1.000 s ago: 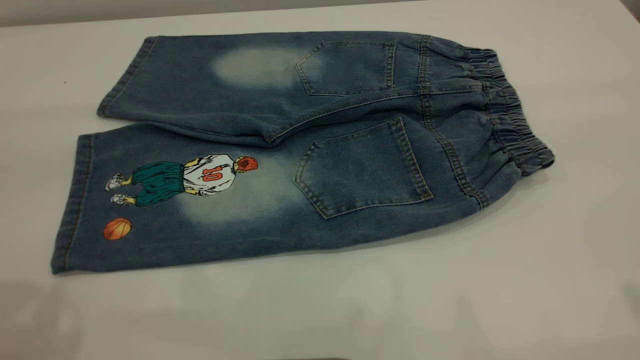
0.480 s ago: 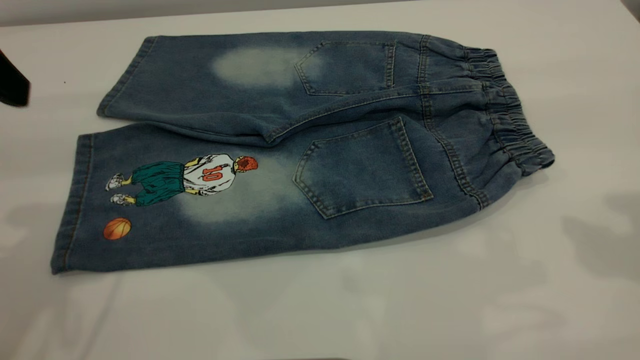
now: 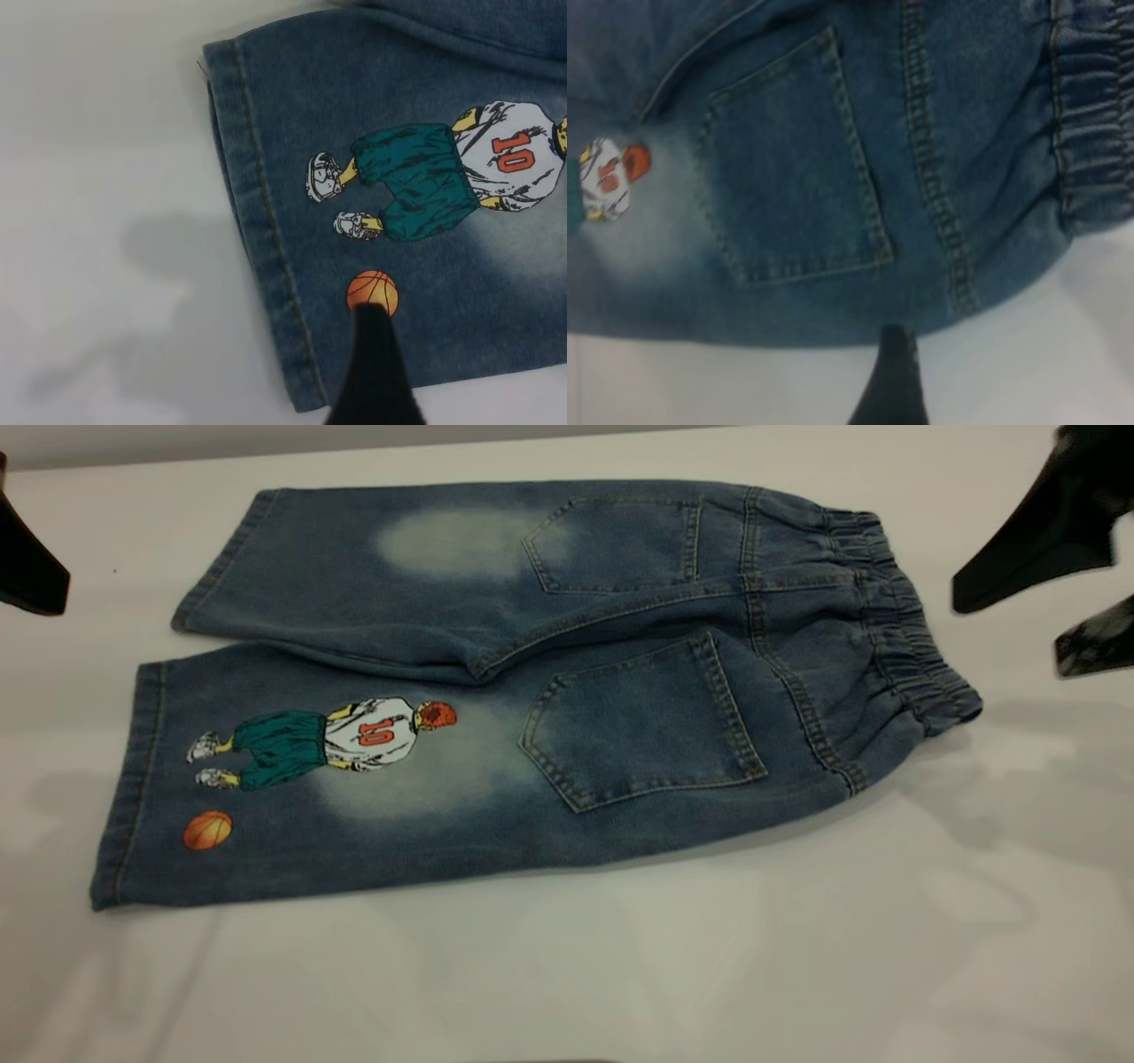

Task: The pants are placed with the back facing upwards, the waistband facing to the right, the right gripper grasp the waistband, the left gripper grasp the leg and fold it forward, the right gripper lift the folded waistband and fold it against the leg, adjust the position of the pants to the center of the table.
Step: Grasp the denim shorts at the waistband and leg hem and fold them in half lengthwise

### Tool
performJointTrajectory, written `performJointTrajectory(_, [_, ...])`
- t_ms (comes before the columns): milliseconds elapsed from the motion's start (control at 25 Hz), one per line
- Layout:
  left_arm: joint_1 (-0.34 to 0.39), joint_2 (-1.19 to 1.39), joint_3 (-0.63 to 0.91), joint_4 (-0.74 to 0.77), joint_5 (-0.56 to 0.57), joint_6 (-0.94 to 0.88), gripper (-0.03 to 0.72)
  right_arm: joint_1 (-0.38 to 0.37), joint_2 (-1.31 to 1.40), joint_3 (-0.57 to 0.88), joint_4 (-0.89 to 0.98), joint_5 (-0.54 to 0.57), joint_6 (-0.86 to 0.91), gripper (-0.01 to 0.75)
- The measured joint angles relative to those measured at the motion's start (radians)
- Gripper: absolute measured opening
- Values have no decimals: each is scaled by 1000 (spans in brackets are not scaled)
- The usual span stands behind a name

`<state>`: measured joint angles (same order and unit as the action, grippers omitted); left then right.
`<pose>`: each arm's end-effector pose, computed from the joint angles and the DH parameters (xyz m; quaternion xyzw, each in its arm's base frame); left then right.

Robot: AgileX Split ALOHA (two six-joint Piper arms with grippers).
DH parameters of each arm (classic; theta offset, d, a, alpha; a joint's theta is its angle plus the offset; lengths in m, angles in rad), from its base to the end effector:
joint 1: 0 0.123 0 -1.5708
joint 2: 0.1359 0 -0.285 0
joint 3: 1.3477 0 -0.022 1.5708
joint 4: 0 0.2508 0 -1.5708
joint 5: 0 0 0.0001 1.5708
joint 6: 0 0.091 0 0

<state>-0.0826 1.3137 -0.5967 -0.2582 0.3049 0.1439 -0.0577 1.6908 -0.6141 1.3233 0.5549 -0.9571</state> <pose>0.2343 -0.0264 0.2034 0.0026 0.9477 -0.0656 0.3123 0.2631 0.0314 0.1301 0.1235 0.9356 0.2839 0.1697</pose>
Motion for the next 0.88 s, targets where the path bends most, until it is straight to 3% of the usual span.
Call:
performJointTrajectory(400, [0,0,0,0,-20,5,472,0,231,-23,349,-32,-327,552])
performJointTrajectory(880, [0,1,0,0,-22,10,472,0,355,-84,434,-54,-365,549])
